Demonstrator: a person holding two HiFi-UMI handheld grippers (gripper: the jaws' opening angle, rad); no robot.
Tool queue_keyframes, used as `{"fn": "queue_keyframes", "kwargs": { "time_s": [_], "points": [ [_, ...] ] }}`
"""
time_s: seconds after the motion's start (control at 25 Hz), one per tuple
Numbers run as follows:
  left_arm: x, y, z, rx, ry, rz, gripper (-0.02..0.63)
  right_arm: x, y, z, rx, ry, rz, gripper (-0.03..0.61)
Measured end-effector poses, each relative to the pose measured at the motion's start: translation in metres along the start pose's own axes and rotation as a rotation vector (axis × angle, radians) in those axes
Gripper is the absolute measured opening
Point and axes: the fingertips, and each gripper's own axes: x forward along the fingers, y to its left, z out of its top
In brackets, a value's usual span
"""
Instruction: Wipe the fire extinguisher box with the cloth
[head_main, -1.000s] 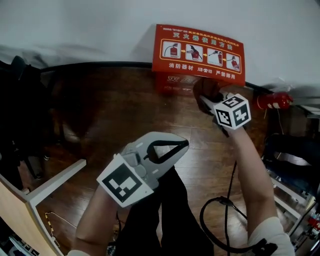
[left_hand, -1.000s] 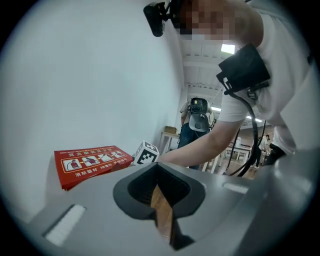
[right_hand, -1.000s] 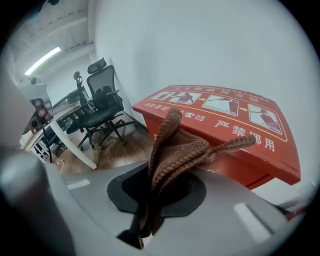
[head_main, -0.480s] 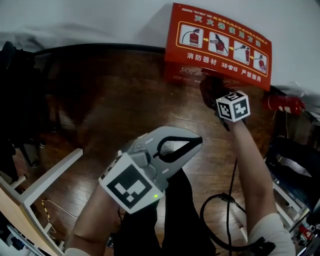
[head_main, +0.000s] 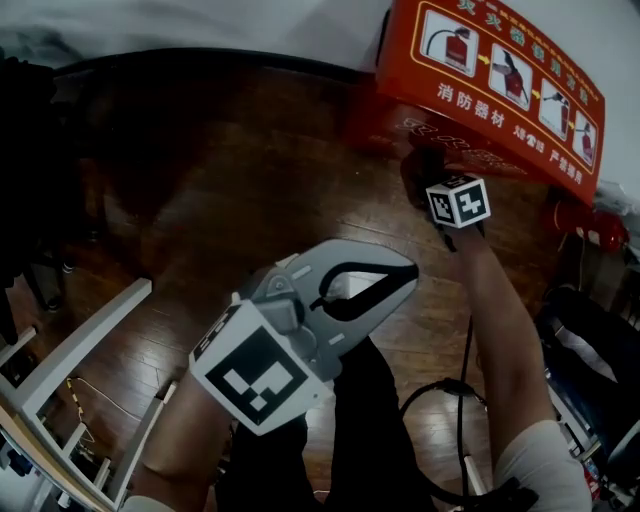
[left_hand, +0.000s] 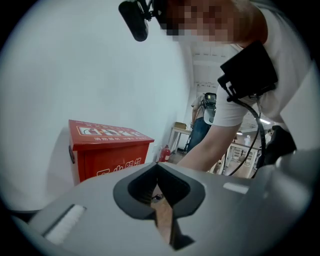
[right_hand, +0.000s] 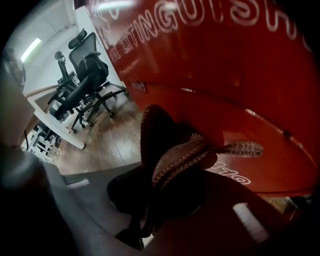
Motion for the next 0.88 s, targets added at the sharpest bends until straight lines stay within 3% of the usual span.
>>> {"fn": "queue_keyframes", "kwargs": {
  "time_s": [0.24, 0.64, 0.88],
  "points": [
    [-0.014, 0.002, 0.002, -0.031, -0.003, 0.026, 0.000, -0.022, 0.025, 0.008, 0.002, -0.010, 0.004, 0.052],
    [-0.055, -0.023, 0.068, -0.023, -0.058, 0.078, 0.001, -0.160, 0.128, 0.107, -0.083, -0.220, 0.057, 0.052],
    [-0.068, -0.019, 0.073, -0.024, -0.062, 0.105, 0.001, -0.154, 0.125, 0.143, -0.041, -0.270, 0.039, 0.052]
  ]
}}
